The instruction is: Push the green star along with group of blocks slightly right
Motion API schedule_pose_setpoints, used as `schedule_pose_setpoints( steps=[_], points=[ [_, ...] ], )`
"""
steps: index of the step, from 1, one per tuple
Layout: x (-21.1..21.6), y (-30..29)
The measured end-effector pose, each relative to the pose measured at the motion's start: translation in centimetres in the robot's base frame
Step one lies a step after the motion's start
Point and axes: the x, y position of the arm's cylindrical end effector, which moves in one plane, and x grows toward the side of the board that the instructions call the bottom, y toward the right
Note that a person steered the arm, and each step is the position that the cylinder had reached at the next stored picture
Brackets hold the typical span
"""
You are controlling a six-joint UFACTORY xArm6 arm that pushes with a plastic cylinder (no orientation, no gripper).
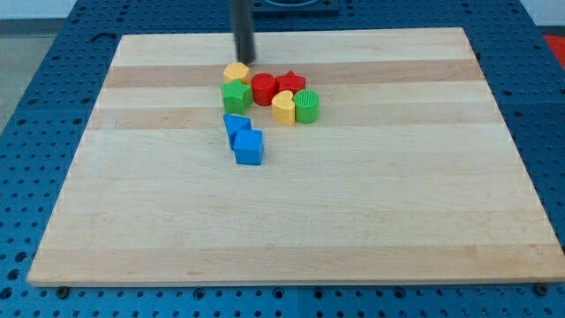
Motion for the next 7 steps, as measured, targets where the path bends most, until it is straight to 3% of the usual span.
schedule_pose_setpoints(
  steps=[2,4,7],
  points=[
    [0.0,-1.4],
    [4.8,-4.7],
    [7.9,-4.8]
  ],
)
